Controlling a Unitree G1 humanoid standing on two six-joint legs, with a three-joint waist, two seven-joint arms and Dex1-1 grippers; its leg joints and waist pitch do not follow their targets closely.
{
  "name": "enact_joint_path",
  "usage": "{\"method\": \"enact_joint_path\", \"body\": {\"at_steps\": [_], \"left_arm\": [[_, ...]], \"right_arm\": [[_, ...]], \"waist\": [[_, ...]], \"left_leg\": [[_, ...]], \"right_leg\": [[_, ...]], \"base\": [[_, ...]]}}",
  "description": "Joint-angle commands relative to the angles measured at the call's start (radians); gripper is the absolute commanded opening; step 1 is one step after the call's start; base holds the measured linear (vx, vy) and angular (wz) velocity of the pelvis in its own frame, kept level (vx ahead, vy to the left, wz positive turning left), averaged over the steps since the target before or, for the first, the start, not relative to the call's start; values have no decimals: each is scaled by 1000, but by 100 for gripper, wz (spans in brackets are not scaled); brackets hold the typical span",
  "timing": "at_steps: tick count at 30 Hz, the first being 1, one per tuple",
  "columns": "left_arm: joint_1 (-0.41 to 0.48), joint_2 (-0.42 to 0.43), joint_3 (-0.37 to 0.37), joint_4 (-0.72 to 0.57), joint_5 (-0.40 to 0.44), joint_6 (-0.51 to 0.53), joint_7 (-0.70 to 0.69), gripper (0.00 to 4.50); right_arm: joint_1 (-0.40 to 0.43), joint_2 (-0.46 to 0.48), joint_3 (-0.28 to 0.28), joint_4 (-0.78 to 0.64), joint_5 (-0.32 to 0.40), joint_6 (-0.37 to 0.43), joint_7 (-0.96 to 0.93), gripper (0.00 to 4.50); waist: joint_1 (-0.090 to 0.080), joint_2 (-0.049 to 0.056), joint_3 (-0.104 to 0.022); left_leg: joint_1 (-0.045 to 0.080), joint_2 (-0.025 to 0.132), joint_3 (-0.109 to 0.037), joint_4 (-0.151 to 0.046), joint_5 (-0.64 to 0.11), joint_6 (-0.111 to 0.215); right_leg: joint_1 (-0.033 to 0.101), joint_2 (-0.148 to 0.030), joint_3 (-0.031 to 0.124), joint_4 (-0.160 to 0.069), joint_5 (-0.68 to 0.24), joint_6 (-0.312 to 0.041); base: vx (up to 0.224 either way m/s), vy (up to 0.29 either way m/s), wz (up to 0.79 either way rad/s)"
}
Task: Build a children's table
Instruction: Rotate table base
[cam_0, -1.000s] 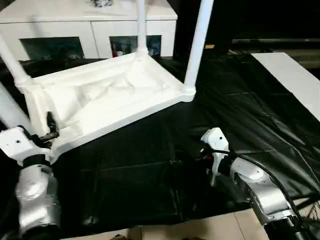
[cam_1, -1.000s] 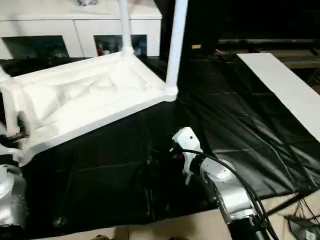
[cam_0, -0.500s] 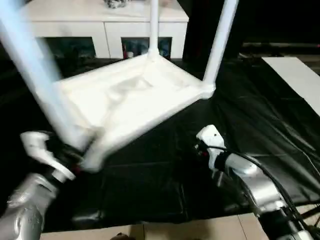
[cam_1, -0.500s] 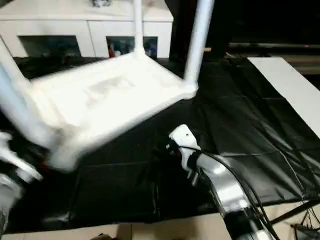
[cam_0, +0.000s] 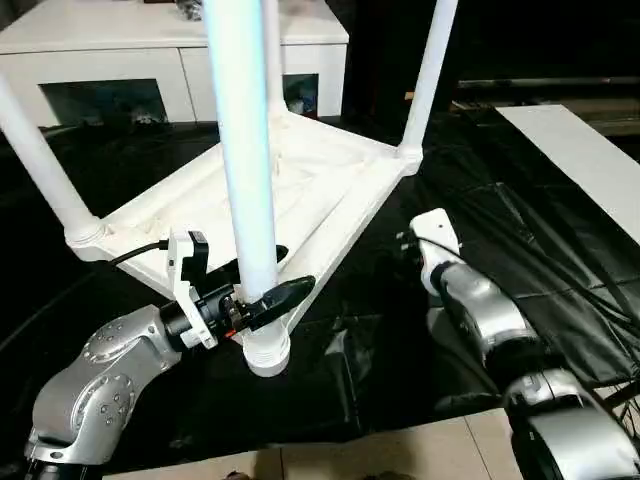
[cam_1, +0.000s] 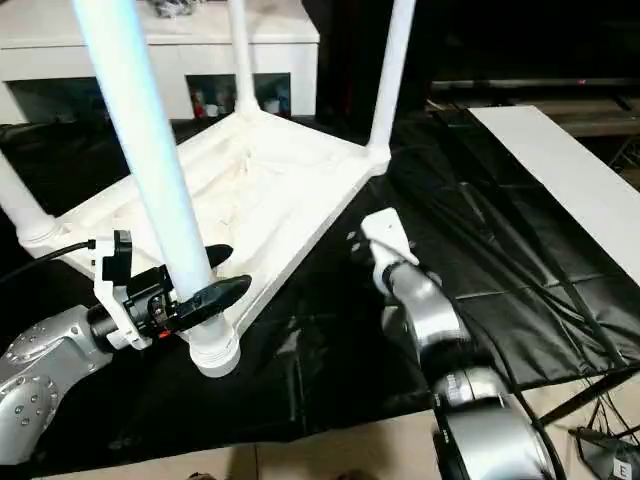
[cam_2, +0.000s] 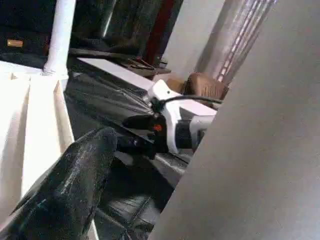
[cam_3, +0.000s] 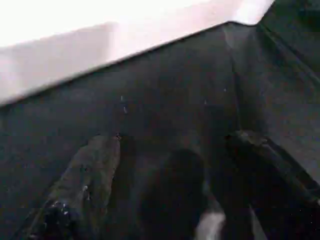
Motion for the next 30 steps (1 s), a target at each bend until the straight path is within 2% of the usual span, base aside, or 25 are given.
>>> {"method": "enact_joint_path", "body": {"at_steps": [1,2,4,6,7,8,9,10,11,12,13,14,15,16,17,18,19,21,22,24,25,26,28,29,30], "left_arm": [[-12,0,2,-18,4,22,8,449],[-11,1,3,-22,4,27,7,449],[-9,4,4,-28,5,29,7,449],[-6,7,0,-42,8,30,14,449],[-6,7,0,-44,8,30,15,449],[-2,8,-5,-62,6,36,24,449],[-2,8,-8,-71,9,37,30,449],[-1,8,-11,-79,16,36,36,449],[0,9,-13,-87,18,38,41,449],[0,8,-13,-89,19,38,42,449],[0,7,-12,-94,23,40,47,449],[-8,5,-3,-109,29,47,70,449],[-12,5,3,-115,28,52,79,449],[-11,10,7,-129,27,57,86,449],[-8,16,10,-142,25,62,91,449],[-6,21,14,-154,21,68,95,449],[-4,26,18,-166,16,74,98,449],[1,40,33,-202,-5,98,112,449],[0,57,55,-248,-27,130,135,449],[-2,69,68,-275,-41,149,150,449],[-5,76,72,-283,-43,156,156,449],[-6,80,75,-288,-45,160,160,449],[-13,91,88,-306,-51,174,178,449],[-21,97,99,-312,-51,187,195,449],[-38,108,113,-319,-47,205,216,449]], "right_arm": [[-48,24,-37,76,36,-48,11,383],[-74,38,-47,119,45,-73,26,383],[-103,54,-55,165,52,-102,49,383],[-144,80,-77,229,60,-127,79,383],[-148,82,-79,236,61,-129,81,383],[-167,94,-89,264,67,-132,90,383],[-172,97,-87,272,63,-133,90,383],[-178,101,-84,281,59,-136,93,383],[-183,105,-82,289,56,-136,93,383],[-185,106,-83,294,55,-138,93,383],[-194,110,-84,313,51,-144,90,383],[-211,114,-80,346,34,-139,38,383],[-216,115,-80,357,29,-137,13,383],[-222,115,-88,367,28,-138,-6,383],[-225,116,-95,375,28,-141,-18,383],[-227,117,-102,378,32,-145,-17,383],[-228,118,-109,380,36,-150,-14,383],[-231,123,-119,386,44,-165,1,383],[-242,134,-133,392,57,-184,12,383],[-250,143,-144,396,66,-197,18,383],[-254,147,-149,398,69,-200,18,383],[-256,149,-150,398,69,-203,18,383],[-263,155,-152,399,70,-214,22,383],[-271,159,-157,400,70,-220,20,383],[-284,161,-168,401,71,-225,21,383]], "waist": [[-2,2,-63],[-3,-1,-65],[-1,3,-63],[2,-6,-62],[2,-6,-63],[5,-14,-63],[5,-9,-62],[7,-10,-61],[5,-17,-61],[7,-18,-60],[6,-27,-61],[8,-29,-54],[9,-26,-55],[8,-26,-54],[9,-28,-47],[10,-31,-46],[12,-30,-36],[15,-32,-35],[21,-27,-16],[23,-30,-14],[26,-27,-7],[27,-27,8],[25,-29,8],[26,-27,20],[24,-31,25]], "left_leg": [[19,40,-18,-77,-292,-20],[20,42,-18,-74,-299,-15],[19,43,-18,-75,-292,-7],[19,45,-18,-75,-291,-2],[20,46,-18,-76,-291,-2],[20,48,-19,-76,-286,-2],[21,48,-19,-76,-286,-5],[23,49,-19,-78,-285,-12],[21,49,-19,-80,-288,-15],[23,49,-19,-80,-302,-24],[22,49,-19,-80,-305,-27],[20,50,-20,-84,-312,-29],[23,49,-20,-83,-323,-37],[24,48,-20,-82,-330,-41],[23,48,-21,-84,-339,-43],[23,47,-22,-85,-363,-47],[21,47,-24,-89,-374,-47],[21,47,-25,-89,-389,-50],[19,47,-25,-95,-414,-52],[21,47,-29,-95,-430,-54],[20,46,-30,-97,-431,-54],[16,45,-32,-101,-438,-52],[12,45,-34,-101,-436,-54],[9,44,-36,-106,-438,-54],[5,42,-38,-105,-429,-54]], "right_leg": [[33,-34,33,-62,-283,-180],[32,-38,34,-60,-285,-193],[33,-36,34,-59,-282,-202],[34,-37,33,-55,-285,-208],[33,-39,33,-55,-290,-208],[34,-40,33,-54,-293,-209],[33,-40,34,-53,-292,-209],[31,-38,32,-52,-286,-206],[32,-37,32,-53,-283,-205],[31,-38,32,-52,-288,-197],[31,-38,32,-52,-283,-197],[28,-38,32,-53,-289,-195],[27,-39,33,-53,-301,-194],[25,-39,34,-53,-305,-193],[21,-40,34,-56,-313,-189],[23,-40,34,-57,-336,-175],[18,-40,35,-59,-345,-169],[19,-39,35,-58,-352,-163],[11,-38,37,-61,-361,-160],[14,-41,35,-59,-386,-161],[11,-41,36,-61,-389,-159],[6,-41,37,-65,-402,-155],[12,-43,37,-62,-419,-147],[7,-44,38,-65,-427,-142],[10,-46,37,-63,-438,-134]], "base": [[0,0,0],[0,0,0],[0,0,0],[0,0,0],[0,0,0],[0,0,0],[0,0,0],[0,0,0],[0,0,0],[0,0,0],[0,0,0],[0,0,0],[0,0,0],[0,0,0],[0,0,0],[0,0,0],[0,0,0],[0,0,0],[0,0,0],[0,0,0],[0,0,0],[0,0,0],[0,0,0],[0,0,0],[0,0,0]]}}
